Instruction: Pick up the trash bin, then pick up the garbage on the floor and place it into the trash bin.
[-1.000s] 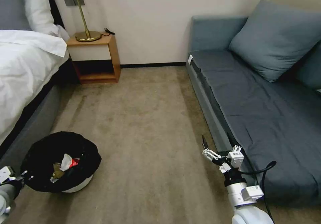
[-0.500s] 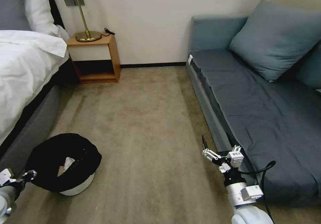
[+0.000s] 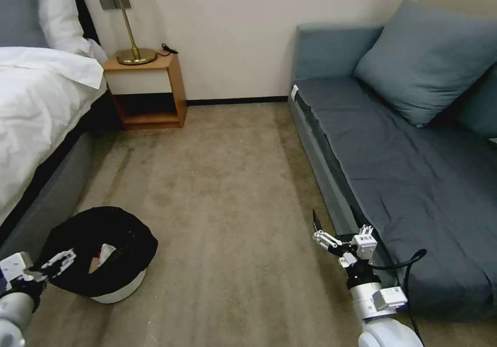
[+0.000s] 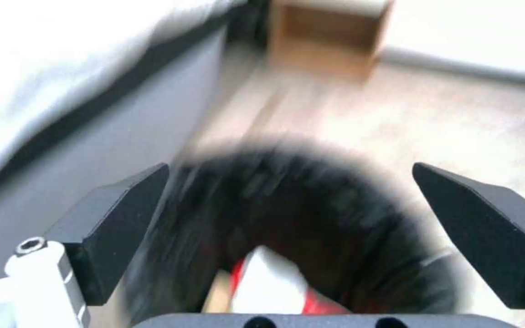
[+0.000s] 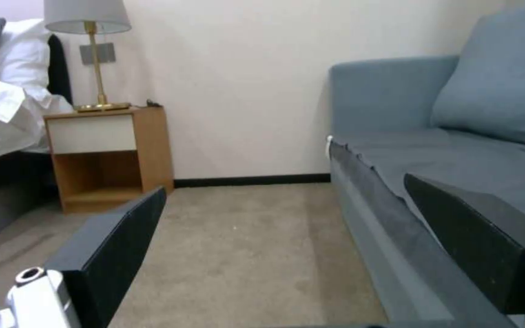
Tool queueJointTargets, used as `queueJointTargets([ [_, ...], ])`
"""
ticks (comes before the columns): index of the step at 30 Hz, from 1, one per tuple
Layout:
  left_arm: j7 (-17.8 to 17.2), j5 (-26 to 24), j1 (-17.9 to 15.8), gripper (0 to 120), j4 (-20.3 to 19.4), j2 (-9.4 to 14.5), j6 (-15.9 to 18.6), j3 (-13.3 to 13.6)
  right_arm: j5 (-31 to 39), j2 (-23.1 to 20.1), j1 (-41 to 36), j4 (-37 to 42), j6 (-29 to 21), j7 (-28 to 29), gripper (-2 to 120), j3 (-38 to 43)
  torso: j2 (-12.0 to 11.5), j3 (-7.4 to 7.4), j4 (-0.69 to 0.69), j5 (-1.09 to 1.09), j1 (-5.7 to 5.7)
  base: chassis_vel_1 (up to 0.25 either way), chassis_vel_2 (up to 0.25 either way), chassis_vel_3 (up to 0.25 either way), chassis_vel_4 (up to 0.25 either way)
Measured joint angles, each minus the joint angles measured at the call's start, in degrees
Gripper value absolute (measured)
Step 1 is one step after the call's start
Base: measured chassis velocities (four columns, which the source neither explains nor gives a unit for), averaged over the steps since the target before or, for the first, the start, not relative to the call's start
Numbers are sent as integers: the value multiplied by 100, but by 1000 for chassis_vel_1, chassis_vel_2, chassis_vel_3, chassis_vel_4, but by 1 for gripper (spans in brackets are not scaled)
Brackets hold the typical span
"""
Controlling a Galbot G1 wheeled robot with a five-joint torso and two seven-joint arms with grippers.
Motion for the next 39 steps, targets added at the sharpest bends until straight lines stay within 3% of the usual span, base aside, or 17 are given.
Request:
queueJointTargets([
  [1, 112, 350, 151, 100, -228, -126, -543, 89, 0, 0, 0, 0, 0, 0, 100, 0, 0, 0, 0, 0, 0, 0, 0, 0, 0],
  [2, 112, 350, 151, 100, -228, -126, -543, 89, 0, 0, 0, 0, 0, 0, 100, 0, 0, 0, 0, 0, 0, 0, 0, 0, 0],
  [3, 134, 570, 215, 100, -338, -203, -868, 136, 0, 0, 0, 0, 0, 1, 100, 0, 0, 0, -1, 0, 0, 0, 0, 0, 0],
  [5, 120, 1376, 360, 100, -605, -494, -1996, 399, 0, 0, 0, -1, 0, 1, 100, -1, 0, 0, -1, 2, 0, 0, 0, 0, 0],
  [6, 117, 1405, 364, 100, -611, -504, -2027, 414, 0, 0, 0, -1, 0, 1, 100, 0, 0, 0, -1, 2, 0, 0, 0, 0, 0],
  [7, 68, 1794, 443, 100, -666, -627, -2408, 720, 0, 0, 1, -1, 0, 1, 100, -1, 0, 0, -1, 1, 0, 0, 0, 0, 0],
  [8, 68, 1794, 443, 100, -666, -627, -2408, 720, 0, 0, 1, -1, 0, 1, 100, -1, 0, 0, -1, 1, 0, 0, 0, 0, 0],
  [10, -15, 2316, 613, 100, -595, -743, -2922, 1247, 0, 0, 1, -1, 0, 2, 100, -1, 0, 0, -2, 0, 0, 0, 0, 0, 0],
  [12, -73, 2542, 659, 100, -460, -809, -3165, 1502, 0, 0, 0, -1, 0, 2, 100, 0, 0, 0, -1, -1, 0, 0, 0, 0, 0],
  [16, -148, 2752, 662, 100, -286, -955, -3412, 1823, 0, 0, 1, -1, 0, 2, 100, -1, 0, 0, -1, -1, 0, 0, 0, 0, 0],
  [22, -213, 2781, 518, 100, -276, -973, -3510, 2028, 0, 0, 1, -1, 0, 1, 100, 0, 0, 0, -2, -1, 0, 0, 0, 0, 0],
  [39, -245, 2752, 465, 100, -264, -963, -3440, 2020, 0, 0, 1, 0, 0, 1, 100, -1, 0, 0, -1, -1, 0, 0, 0, 0, 0],
])
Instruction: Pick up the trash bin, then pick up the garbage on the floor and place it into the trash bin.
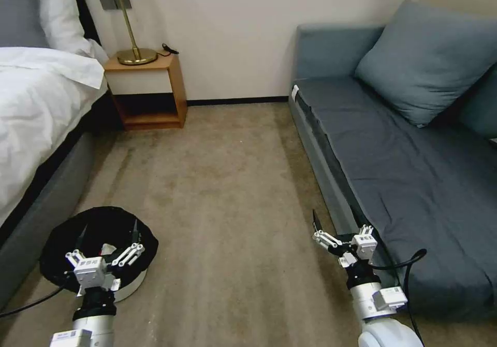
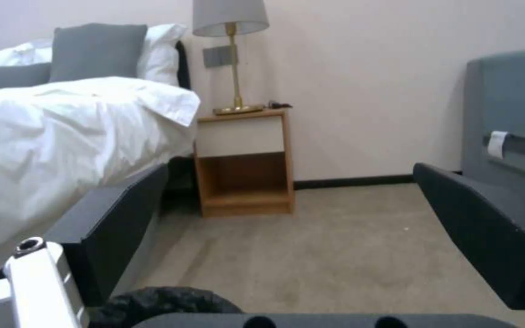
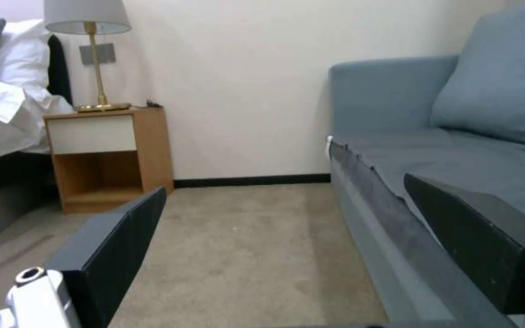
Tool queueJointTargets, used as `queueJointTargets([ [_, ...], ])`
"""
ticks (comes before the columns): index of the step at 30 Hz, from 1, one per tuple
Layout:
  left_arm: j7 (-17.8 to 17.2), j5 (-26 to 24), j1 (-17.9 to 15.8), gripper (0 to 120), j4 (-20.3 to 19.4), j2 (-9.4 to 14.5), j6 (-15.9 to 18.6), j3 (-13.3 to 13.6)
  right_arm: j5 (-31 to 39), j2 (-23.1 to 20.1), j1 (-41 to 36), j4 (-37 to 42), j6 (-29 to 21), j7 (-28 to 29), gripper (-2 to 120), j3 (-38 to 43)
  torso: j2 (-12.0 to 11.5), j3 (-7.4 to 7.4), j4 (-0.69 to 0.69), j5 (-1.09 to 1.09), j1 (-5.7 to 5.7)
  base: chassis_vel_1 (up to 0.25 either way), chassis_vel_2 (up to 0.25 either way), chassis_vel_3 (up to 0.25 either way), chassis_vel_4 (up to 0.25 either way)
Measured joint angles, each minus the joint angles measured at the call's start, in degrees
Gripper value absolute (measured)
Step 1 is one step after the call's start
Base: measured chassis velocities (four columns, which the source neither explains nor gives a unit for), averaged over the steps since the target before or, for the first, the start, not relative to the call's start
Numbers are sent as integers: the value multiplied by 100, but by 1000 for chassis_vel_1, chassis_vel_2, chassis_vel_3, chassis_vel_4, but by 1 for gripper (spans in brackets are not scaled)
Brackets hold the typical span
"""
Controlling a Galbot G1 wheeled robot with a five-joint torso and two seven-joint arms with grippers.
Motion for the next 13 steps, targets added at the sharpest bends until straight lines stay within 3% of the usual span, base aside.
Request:
queueJointTargets([
  [13, -2, -16, -2, 100, 4, 5, 16, -8, 0, 0, 0, 0, 0, 0, 100, 0, 0, 0, 0, 0, 0, 0, 0, 0, 0],
])
